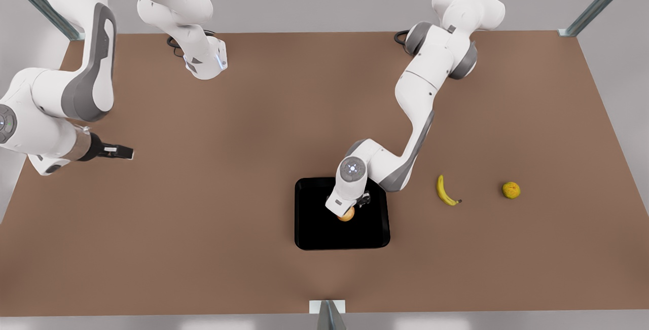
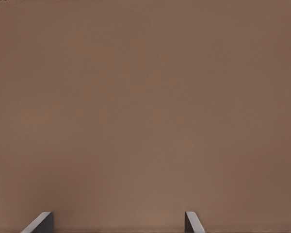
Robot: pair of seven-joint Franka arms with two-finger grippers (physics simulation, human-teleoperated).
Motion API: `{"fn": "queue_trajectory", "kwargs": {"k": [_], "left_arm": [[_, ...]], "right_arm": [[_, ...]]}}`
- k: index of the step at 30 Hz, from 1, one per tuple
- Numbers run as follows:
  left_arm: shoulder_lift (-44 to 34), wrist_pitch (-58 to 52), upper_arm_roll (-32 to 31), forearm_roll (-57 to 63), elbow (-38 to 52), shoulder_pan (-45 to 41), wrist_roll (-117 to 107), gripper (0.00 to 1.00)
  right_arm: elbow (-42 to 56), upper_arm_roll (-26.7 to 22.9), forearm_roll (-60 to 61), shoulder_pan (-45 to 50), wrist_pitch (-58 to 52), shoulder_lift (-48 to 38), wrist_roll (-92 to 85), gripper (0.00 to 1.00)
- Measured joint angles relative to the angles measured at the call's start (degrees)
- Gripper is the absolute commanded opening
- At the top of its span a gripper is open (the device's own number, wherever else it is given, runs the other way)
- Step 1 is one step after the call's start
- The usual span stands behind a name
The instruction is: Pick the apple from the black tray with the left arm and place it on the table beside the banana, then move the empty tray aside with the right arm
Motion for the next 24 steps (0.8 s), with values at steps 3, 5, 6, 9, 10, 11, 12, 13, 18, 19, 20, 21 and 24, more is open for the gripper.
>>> {"fn": "queue_trajectory", "kwargs": {"k": [3, 5, 6, 9, 10, 11, 12, 13, 18, 19, 20, 21, 24], "left_arm": [[0.9, 0.4, 0.0, 0.0, 0.9, 0.0, 0.8, 1.00], [1.7, 0.6, 0.0, -0.1, 2.1, 0.0, 1.2, 1.00], [2.0, 0.7, 0.0, -0.1, 2.4, 0.0, 1.4, 1.00], [2.7, 1.4, 0.0, -0.1, 2.7, 0.0, 1.9, 1.00], [2.9, 1.7, 0.1, -0.1, 2.7, -0.1, 2.1, 1.00], [3.2, 2.0, 0.1, -0.1, 2.7, -0.1, 2.2, 1.00], [3.4, 2.3, 0.1, -0.1, 2.7, -0.1, 2.4, 1.00], [3.6, 2.5, 0.1, -0.1, 2.7, -0.1, 2.5, 1.00], [4.4, 4.0, 0.2, -0.1, 2.7, -0.1, 3.1, 1.00], [4.4, 4.3, 0.2, -0.1, 2.7, -0.1, 3.2, 1.00], [4.6, 4.6, 0.2, -0.1, 2.7, -0.1, 3.3, 1.00], [4.7, 4.8, 0.3, -0.1, 2.7, -0.1, 3.4, 1.00], [5.1, 5.2, 0.2, -0.1, 2.7, -0.1, 3.6, 0.87]], "right_arm": [[0.0, 0.0, 0.7, -1.0, -0.5, 0.0, -0.3, 1.00], [0.0, 0.1, 0.9, -1.1, -0.7, 0.0, -0.4, 1.00], [0.1, 0.1, 1.0, -1.0, -0.9, 0.0, -0.5, 1.00], [0.1, 0.0, 1.1, -1.0, -1.2, 0.0, -0.7, 1.00], [0.1, 0.0, 1.2, -1.0, -1.2, 0.0, -0.7, 1.00], [0.1, 0.0, 1.2, -1.0, -1.3, 0.0, -0.8, 1.00], [0.1, 0.0, 1.2, -1.0, -1.3, 0.0, -0.8, 1.00], [0.1, 0.0, 1.2, -1.0, -1.4, 0.0, -0.9, 1.00], [0.1, 0.0, 1.2, -1.0, -1.6, 0.0, -1.0, 1.00], [0.1, 0.0, 1.2, -1.0, -1.6, 0.0, -1.1, 1.00], [0.1, 0.0, 1.2, -1.0, -1.7, 0.0, -1.1, 1.00], [0.1, 0.0, 1.2, -1.0, -1.7, 0.0, -1.1, 1.00], [0.1, -0.1, 1.2, -1.1, -1.9, 0.0, -1.2, 1.00]]}}
